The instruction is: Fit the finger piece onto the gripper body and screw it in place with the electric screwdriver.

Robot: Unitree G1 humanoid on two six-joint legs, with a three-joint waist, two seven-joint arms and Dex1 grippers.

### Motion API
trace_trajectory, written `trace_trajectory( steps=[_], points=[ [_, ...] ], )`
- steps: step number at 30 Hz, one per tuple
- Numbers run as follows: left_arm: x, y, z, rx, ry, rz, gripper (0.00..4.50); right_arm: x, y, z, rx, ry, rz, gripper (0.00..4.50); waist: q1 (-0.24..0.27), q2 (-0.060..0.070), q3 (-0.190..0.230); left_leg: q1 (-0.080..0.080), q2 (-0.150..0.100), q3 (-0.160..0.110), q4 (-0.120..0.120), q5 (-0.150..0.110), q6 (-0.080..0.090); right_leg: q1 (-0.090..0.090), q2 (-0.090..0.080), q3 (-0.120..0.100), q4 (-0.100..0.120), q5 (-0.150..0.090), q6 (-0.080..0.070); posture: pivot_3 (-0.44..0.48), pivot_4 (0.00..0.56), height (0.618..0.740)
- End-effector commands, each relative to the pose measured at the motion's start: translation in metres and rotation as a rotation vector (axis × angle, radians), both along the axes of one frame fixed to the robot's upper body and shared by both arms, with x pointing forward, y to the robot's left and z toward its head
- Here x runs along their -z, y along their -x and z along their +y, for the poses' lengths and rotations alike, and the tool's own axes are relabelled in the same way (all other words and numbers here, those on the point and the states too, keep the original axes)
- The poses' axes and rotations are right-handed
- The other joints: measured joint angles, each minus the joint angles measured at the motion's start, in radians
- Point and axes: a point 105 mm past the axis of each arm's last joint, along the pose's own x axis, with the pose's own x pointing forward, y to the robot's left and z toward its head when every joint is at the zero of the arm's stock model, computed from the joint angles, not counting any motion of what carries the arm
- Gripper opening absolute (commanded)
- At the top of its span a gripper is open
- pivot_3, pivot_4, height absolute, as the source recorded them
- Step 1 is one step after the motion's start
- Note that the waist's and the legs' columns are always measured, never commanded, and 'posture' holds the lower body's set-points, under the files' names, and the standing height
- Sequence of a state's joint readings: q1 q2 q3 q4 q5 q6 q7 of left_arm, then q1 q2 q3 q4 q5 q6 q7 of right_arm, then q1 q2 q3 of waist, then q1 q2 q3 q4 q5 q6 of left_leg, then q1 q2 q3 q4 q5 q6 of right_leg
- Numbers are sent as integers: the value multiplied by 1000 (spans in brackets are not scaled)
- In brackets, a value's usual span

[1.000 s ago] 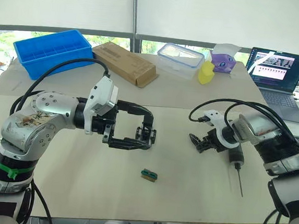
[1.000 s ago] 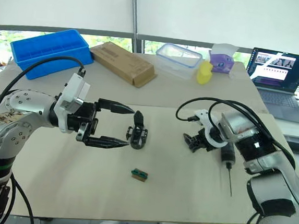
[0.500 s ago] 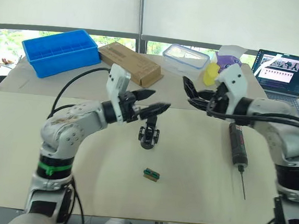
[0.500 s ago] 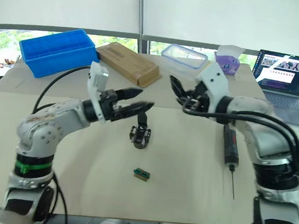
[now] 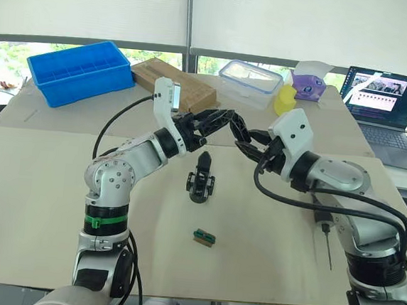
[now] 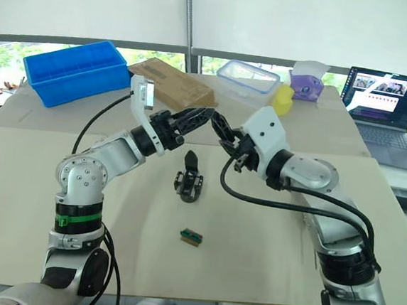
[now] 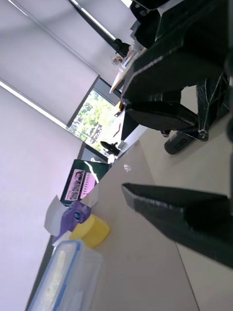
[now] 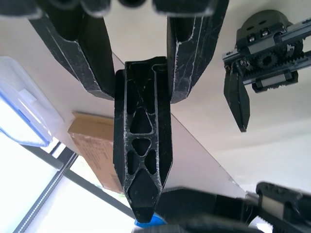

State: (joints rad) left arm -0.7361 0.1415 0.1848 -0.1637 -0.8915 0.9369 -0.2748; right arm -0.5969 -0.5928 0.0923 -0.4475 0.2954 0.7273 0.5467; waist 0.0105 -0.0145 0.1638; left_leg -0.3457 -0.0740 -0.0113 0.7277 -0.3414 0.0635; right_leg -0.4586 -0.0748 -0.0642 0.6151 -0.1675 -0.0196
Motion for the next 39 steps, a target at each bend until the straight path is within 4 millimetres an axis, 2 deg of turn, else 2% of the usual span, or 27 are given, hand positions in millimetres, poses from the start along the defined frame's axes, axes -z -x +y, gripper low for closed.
trace_trajectory(
  steps=[1, 10, 11, 12, 13, 16, 23, 25, 30, 36, 39],
  points=[
    [-11, 10, -9, 62, 21, -29, 2668, -17, 9, 6, -24, -19, -82, 1132, 0, 0, 0, 0, 0, 0, 0, 0, 0, 0, 0, 0, 0, 0, 0, 0, 150, 740],
    [-14, 9, -10, 58, 51, -21, 2668, -17, 11, 10, -31, -25, -80, 1132, 1, 0, 0, 0, 0, 0, 0, 0, 0, 0, 0, 0, 0, 0, 0, 0, 150, 740],
    [-14, 8, -10, 54, 54, -21, 2132, -17, 12, 10, -30, -25, -81, 1132, 1, 0, 0, 0, 0, 0, 0, 0, 0, 0, 0, 0, 0, 0, 0, 0, 150, 740],
    [-14, 7, -9, 44, 51, -22, 1795, -17, 12, 10, -29, -27, -81, 1132, 1, 0, 0, 0, 0, 0, 0, 0, 0, 0, 0, 0, 0, 0, 0, 0, 150, 740],
    [-14, 5, -8, 30, 54, -21, 1207, -17, 12, 10, -28, -27, -83, 1132, 1, 0, 0, 0, 0, 0, 0, 0, 0, 0, 0, 0, 0, 0, 0, 0, 150, 740],
    [-15, 2, -7, 15, 67, -16, 7, -17, 13, 11, -27, -28, -83, 1132, 1, 0, 0, 0, 0, 0, 0, 0, 0, 0, 0, 0, 0, 0, 0, 0, 150, 740],
    [-19, 6, -11, 63, 85, -22, 14, -17, 12, 10, -15, -31, -75, 1132, 1, 0, 0, 0, 0, 0, 0, 0, 0, 0, 0, 0, 0, 0, 0, 0, 150, 740],
    [-21, 7, -11, 74, 107, -20, 1088, -18, 11, 9, -6, -43, -69, 1132, 1, 0, 0, 0, 0, 0, 0, 0, 0, 0, 0, 0, -1, 0, 0, 0, 150, 740],
    [-26, 8, -10, 79, 141, -25, 3405, -19, 10, 8, 10, -78, -45, 1132, 1, 0, 0, 0, 0, 0, 0, 0, 0, 0, 0, 0, 0, 0, 0, 0, 150, 740],
    [-23, 6, -10, 63, 150, -5, 3467, -20, 10, 8, 14, -81, -47, 1132, 1, 0, 0, 0, 0, 0, 0, 0, 0, 0, 0, 0, -1, 0, 0, 0, 150, 740],
    [-18, 6, -14, 65, 137, 12, 2559, -22, 11, 8, 12, -76, -57, 1132, 1, 0, 0, 0, 0, 0, 0, 0, 0, 0, 0, 0, -1, 0, 0, 0, 150, 740]
  ],
)
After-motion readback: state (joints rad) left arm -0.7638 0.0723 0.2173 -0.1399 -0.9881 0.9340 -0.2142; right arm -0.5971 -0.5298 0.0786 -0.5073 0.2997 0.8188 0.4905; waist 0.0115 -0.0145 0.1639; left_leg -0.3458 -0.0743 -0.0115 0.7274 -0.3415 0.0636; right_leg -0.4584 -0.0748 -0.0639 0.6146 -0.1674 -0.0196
